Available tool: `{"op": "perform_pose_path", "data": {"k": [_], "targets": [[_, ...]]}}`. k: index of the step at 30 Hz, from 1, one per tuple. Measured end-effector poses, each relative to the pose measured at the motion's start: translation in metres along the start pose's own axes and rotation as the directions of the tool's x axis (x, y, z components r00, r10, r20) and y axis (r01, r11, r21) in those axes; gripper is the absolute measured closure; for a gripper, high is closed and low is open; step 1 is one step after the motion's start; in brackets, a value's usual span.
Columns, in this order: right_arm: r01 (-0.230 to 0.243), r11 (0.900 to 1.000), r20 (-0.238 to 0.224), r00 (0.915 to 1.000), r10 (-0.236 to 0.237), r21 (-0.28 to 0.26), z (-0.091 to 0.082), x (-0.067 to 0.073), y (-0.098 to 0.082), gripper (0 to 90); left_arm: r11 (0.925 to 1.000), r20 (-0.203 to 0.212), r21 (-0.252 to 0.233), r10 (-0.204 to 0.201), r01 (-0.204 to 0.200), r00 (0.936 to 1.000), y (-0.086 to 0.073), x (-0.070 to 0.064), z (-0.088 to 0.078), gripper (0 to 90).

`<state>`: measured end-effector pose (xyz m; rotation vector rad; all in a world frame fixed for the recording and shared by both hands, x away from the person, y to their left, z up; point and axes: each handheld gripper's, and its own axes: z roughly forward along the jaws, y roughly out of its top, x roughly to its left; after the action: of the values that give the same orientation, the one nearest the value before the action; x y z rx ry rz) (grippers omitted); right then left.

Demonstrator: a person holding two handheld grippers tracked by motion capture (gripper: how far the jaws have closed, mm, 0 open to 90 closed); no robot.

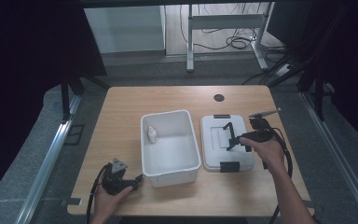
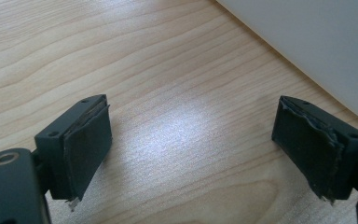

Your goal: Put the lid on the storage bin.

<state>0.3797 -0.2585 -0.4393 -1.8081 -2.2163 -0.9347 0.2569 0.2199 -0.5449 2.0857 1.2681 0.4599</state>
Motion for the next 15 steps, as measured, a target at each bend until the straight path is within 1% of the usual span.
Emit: {"op": "perform_pose_path", "data": {"k": [2,3,5,7,8,11,12,13,15], "targets": [[0.002,1.000,-0.001,1.0000,-0.002,0.003,0.001,-0.001,0.003,39.3,1.0000,0.000,-0.001,-0.001,0.001,1.0000,0.000,0.000,0.000,11.7],[-0.002,1.000,0.010,0.9999,0.002,0.011,0.004,-0.001,0.010,39.9,1.0000,0.000,-0.001,-0.001,0.001,1.0000,0.000,0.000,0.000,11.7],[-0.001,1.000,0.020,0.9998,0.001,0.026,0.006,-0.002,0.015,40.1,1.0000,0.001,-0.001,-0.001,0.001,1.0000,0.000,0.000,0.000,11.7],[-0.005,1.000,0.018,0.9998,0.004,0.021,0.008,-0.003,0.018,40.5,1.0000,0.000,-0.001,-0.001,0.001,1.0000,0.000,0.000,0.000,11.7],[-0.008,0.999,0.021,0.9998,0.007,0.039,0.010,-0.005,0.023,40.8,1.0000,0.001,-0.001,-0.001,0.001,1.0000,0.000,0.000,0.000,11.7],[-0.014,0.998,0.032,0.9994,0.012,0.061,0.013,-0.010,0.031,42.4,1.0000,0.001,-0.001,-0.001,0.001,1.0000,0.000,0.000,0.000,11.7],[-0.014,0.998,0.032,0.9994,0.012,0.061,0.013,-0.010,0.031,42.4,1.0000,0.001,-0.001,-0.001,0.001,1.0000,0.000,0.000,0.000,11.7],[-0.023,0.998,0.040,0.9990,0.021,0.060,0.016,-0.014,0.036,43.6,1.0000,0.001,-0.001,-0.001,0.001,1.0000,0.000,0.000,0.000,11.7],[-0.024,0.997,0.047,0.9987,0.021,0.067,0.018,-0.018,0.040,44.3,1.0000,0.001,-0.001,-0.001,0.001,1.0000,0.000,0.000,0.000,11.7]]}}
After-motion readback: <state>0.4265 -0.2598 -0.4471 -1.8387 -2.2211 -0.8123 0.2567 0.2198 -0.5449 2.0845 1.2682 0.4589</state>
